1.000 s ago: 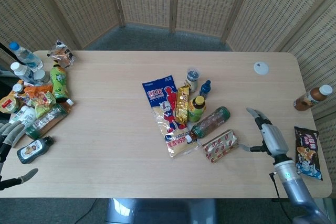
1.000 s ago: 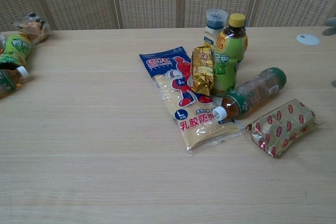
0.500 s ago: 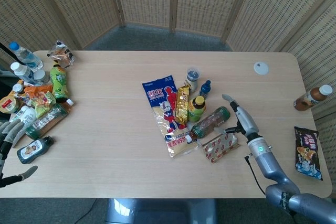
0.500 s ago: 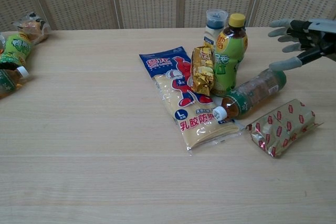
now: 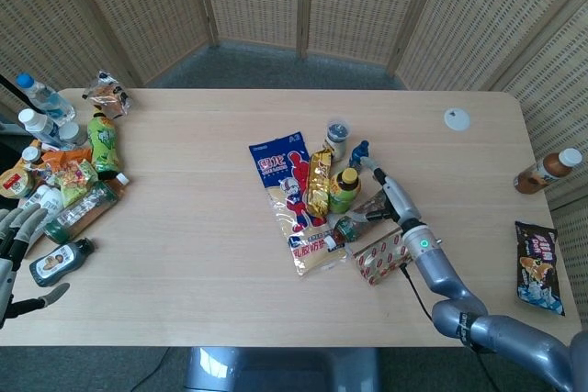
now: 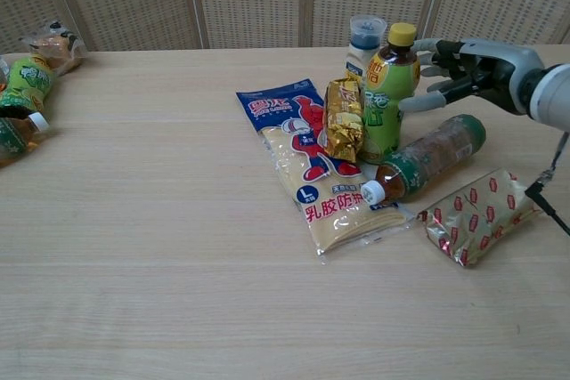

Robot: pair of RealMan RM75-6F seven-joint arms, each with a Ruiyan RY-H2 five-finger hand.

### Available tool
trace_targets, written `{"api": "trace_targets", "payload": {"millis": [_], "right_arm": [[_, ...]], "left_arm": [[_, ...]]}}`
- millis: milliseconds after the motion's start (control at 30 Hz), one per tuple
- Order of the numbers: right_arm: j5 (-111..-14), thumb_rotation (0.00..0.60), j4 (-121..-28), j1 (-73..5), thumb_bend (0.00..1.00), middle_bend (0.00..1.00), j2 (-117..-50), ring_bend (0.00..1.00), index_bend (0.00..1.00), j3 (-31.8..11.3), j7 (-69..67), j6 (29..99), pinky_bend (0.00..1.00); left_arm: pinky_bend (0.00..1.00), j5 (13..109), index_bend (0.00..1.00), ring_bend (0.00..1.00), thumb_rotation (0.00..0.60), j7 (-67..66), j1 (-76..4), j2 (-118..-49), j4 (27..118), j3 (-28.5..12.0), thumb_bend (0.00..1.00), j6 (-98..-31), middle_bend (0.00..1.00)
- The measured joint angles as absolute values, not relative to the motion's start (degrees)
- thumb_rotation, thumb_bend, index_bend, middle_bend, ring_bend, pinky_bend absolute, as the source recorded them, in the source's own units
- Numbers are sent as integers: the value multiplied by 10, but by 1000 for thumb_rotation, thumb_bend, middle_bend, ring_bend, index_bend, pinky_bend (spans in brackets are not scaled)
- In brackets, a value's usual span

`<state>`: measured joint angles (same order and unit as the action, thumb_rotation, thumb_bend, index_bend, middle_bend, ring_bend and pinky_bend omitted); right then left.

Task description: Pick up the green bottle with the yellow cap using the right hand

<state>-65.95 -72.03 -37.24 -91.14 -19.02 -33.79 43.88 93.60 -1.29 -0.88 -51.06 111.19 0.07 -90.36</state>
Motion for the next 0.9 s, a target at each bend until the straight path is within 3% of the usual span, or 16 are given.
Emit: {"api": "trace_targets", "payload": {"millis": [200, 267, 333, 433, 500, 733, 900], "right_arm": [[-648, 600, -680, -391, 0, 0, -947, 0, 6, -210, -350, 438, 0], [-645, 600, -670, -394, 0, 0, -958, 0, 63, -219, -357, 446, 0], [-644, 600, -663, -393, 0, 70, -967, 7, 161, -223, -360, 461, 8], [-645, 600, -652, -392, 0, 352, -984, 159, 361, -228, -360, 489, 227], [-649, 600, -641, -391, 0, 412, -995, 220, 399, -227, -356, 504, 317], [-660, 600, -611, -388, 5, 566, -1023, 370, 550, -217, -358, 517, 484], [-669, 600, -616, -382, 29, 618, -1025, 423, 599, -217, -362, 535, 538]], "left_arm": [[0, 929, 0, 0, 600, -16, -10, -513, 1111, -1, 0, -901, 0], [0, 928, 0, 0, 600, -18, -10, -513, 1111, -1, 0, -899, 0], [0, 926, 0, 0, 600, -18, -10, -514, 1111, -1, 0, -899, 0], [0, 922, 0, 0, 600, -19, -11, -514, 1110, -3, 0, -898, 0], [0, 922, 0, 0, 600, -19, -12, -514, 1110, -3, 0, -896, 0], [0, 924, 0, 0, 600, -17, -11, -513, 1111, -2, 0, -899, 0], [0, 926, 0, 0, 600, -13, -11, -511, 1111, -1, 0, -899, 0]]}}
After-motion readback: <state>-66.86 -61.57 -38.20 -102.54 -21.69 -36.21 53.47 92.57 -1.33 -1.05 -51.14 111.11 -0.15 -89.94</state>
